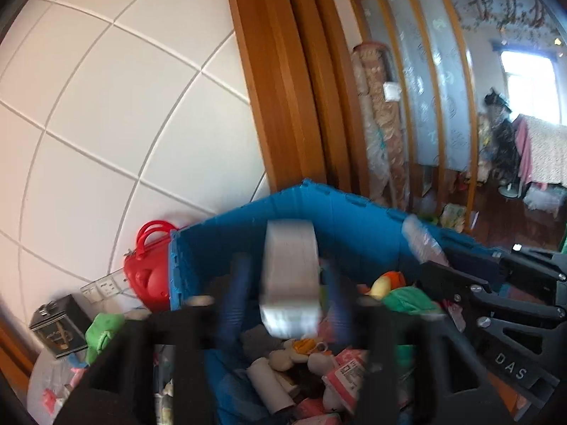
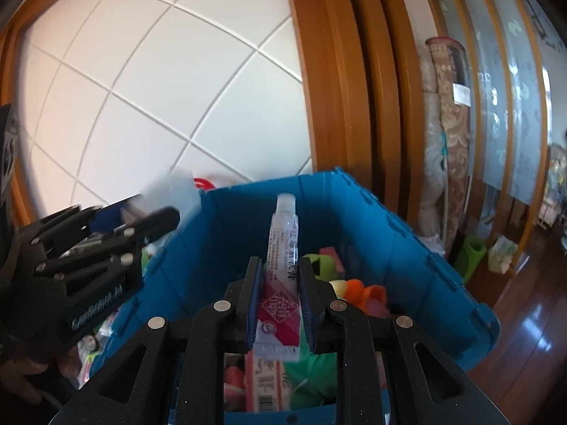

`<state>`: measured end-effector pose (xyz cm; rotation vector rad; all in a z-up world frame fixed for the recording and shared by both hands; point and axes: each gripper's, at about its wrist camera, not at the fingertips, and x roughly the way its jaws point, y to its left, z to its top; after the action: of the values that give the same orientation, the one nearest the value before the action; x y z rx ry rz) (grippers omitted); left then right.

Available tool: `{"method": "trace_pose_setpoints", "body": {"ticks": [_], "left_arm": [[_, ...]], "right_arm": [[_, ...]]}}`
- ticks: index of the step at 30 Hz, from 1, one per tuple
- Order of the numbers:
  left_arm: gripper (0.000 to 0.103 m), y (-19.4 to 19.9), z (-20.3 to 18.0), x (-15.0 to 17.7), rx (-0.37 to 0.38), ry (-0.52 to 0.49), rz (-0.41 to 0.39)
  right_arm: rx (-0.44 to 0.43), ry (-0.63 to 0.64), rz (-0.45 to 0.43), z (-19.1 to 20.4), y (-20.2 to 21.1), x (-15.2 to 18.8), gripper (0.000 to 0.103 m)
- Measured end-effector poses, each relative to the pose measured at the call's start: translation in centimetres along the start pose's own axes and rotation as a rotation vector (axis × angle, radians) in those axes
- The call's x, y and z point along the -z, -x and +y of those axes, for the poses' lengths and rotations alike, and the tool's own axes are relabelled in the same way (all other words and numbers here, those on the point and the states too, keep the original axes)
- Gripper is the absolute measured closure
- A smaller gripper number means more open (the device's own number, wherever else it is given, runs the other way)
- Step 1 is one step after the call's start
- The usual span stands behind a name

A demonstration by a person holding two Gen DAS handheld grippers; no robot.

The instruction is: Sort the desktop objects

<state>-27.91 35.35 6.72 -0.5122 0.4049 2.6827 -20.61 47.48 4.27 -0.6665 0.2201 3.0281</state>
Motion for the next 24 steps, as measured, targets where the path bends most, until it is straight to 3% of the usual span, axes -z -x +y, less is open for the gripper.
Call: {"method": "trace_pose_setpoints", "body": {"ticks": [1, 4, 8, 13, 17, 21, 24], "left_arm": [[0.031, -0.1, 0.1, -0.1, -0.044, -0.001, -0.002], [0.025, 0.3, 1.3, 0.0, -0.057, 0.045, -0.007], [0.023, 1.1, 1.8, 0.4, -0.119, 0.058, -0.017], [0.023, 3.7, 2.8, 1.8, -0.159, 0.070, -0.063], [0.023, 6.0, 3.2, 3.4, -0.139, 0.090, -0.087], [0.023, 10.0, 4.2, 6.1, -0.166, 0.102, -0.122], [0.021, 13.6, 6.0, 8.8, -0.101, 0.140, -0.109]], "right_arm": [[0.008, -0.007, 0.009, -0.3, -0.3, -0.2, 0.053], [0.049, -0.027, -0.005, -1.2, -1.0, -0.8, 0.030], [0.050, -0.046, -0.035, -1.1, -0.1, -0.9, 0.027], [0.072, -0.038, -0.119, 0.5, 2.4, -0.3, 0.014], [0.072, -0.037, -0.168, 1.5, 4.0, 0.5, 0.007], [0.065, -0.028, -0.172, 3.6, 7.1, 2.5, 0.006], [0.063, -0.019, -0.165, 5.5, 9.2, 4.4, 0.005]]}}
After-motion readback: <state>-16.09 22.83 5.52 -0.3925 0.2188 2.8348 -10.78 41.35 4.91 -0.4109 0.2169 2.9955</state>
